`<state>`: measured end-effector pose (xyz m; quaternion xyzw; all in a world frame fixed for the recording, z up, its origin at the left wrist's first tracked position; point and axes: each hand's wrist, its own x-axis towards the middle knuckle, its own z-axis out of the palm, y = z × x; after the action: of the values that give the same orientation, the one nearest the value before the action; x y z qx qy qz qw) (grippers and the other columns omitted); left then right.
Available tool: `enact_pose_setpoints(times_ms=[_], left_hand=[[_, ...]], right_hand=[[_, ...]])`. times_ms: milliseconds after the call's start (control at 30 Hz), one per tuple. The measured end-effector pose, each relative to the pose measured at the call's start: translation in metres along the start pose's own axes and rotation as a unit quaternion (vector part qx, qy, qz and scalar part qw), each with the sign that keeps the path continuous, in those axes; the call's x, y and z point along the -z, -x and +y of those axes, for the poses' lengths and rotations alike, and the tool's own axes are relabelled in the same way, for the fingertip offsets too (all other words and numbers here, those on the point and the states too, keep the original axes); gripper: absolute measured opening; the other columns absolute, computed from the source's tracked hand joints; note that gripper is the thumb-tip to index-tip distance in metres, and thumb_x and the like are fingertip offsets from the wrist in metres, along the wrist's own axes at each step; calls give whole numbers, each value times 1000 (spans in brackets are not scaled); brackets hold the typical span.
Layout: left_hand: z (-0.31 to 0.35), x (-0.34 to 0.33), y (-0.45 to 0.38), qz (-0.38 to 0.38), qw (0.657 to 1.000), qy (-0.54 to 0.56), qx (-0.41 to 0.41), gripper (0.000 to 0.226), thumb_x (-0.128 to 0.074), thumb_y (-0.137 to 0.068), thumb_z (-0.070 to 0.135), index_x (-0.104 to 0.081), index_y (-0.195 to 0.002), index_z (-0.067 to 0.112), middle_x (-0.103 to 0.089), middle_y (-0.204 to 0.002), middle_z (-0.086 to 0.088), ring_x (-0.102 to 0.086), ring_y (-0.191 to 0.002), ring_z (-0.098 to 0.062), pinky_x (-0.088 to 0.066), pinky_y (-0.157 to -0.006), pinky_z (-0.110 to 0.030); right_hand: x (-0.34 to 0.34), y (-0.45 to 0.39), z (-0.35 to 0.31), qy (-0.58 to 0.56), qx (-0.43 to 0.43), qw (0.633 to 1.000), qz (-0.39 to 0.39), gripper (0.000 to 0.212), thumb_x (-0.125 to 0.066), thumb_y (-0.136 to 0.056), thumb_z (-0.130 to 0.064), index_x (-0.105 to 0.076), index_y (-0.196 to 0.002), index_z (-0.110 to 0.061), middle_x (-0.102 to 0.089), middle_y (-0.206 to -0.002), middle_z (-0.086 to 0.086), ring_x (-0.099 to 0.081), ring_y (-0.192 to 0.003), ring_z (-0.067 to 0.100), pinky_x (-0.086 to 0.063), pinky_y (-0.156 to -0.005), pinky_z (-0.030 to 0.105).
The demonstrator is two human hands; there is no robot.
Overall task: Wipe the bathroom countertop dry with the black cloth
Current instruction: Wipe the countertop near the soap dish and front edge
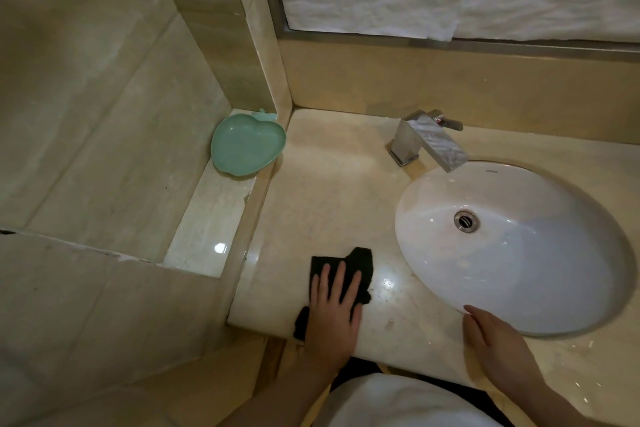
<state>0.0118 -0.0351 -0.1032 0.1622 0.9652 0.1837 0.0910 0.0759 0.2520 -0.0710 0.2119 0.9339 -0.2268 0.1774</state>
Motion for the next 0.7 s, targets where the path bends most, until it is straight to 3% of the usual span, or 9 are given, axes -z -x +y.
enact_pose_setpoints(times_ms=[67,167,267,333,433,533,600,700], left_hand=[[37,-10,-12,-7,1000,3,8,56,-35,-103,38,-31,-155,18,-29,-162,-6,-27,-148,-28,-18,-119,-50],[90,-25,-26,-56,998,-7,8,56,-20,-105,38,-37,-151,9,-37,-157,-11,-36,-144,-29,-19,-119,-46],[132,-33,-38,-115,993,-36,-19,71,2,-105,34,-54,-140,9,-50,-148,-10,-43,-139,-29,-25,-121,-45],[155,-37,-43,-98,993,-47,-47,81,8,-103,34,-68,-120,13,-65,-125,-4,-54,-127,-25,-25,-122,-42],[183,-34,-45,-31,997,67,-5,89,17,-95,50,-64,-98,13,-63,-99,-4,-58,-98,-22,-36,-110,-40],[198,-6,-36,8,966,225,127,60,-11,-102,54,-60,-104,20,-62,-98,4,-58,-89,-11,-50,-85,-34],[188,8,-26,66,932,289,209,36,-31,-104,47,-60,-106,27,-63,-96,11,-60,-86,-4,-53,-81,-31],[151,27,-1,168,882,308,316,25,-39,-104,36,-60,-97,25,-65,-92,8,-63,-87,-11,-53,-84,-36]], right_hand=[[4,2,9,19,12,1000,17,55,-32,-96,-42,-66,-125,-10,-68,-124,7,-61,-116,27,-42,-101,36],[9,5,21,20,15,1000,10,36,-46,-101,-28,-65,-124,-8,-68,-124,7,-60,-116,26,-39,-101,33],[12,7,33,0,66,998,-13,34,-48,-102,-28,-62,-128,-11,-65,-125,3,-58,-115,21,-37,-97,26],[21,7,40,-26,84,996,-31,35,-45,-103,-30,-60,-130,-14,-64,-127,-1,-57,-114,16,-33,-93,20],[34,8,54,-47,94,993,-57,36,-41,-104,-30,-58,-133,-17,-62,-130,-3,-55,-116,13,-32,-94,18],[43,9,72,-49,120,988,-79,37,-42,-103,-30,-57,-135,-18,-59,-135,-3,-53,-121,13,-34,-102,21],[46,6,77,-55,136,985,-89,38,-44,-103,-30,-58,-136,-17,-58,-137,-3,-53,-123,15,-34,-105,24],[49,2,82,-58,157,981,-98,37,-48,-101,-28,-58,-135,-16,-59,-137,-2,-54,-123,18,-34,-100,23]])
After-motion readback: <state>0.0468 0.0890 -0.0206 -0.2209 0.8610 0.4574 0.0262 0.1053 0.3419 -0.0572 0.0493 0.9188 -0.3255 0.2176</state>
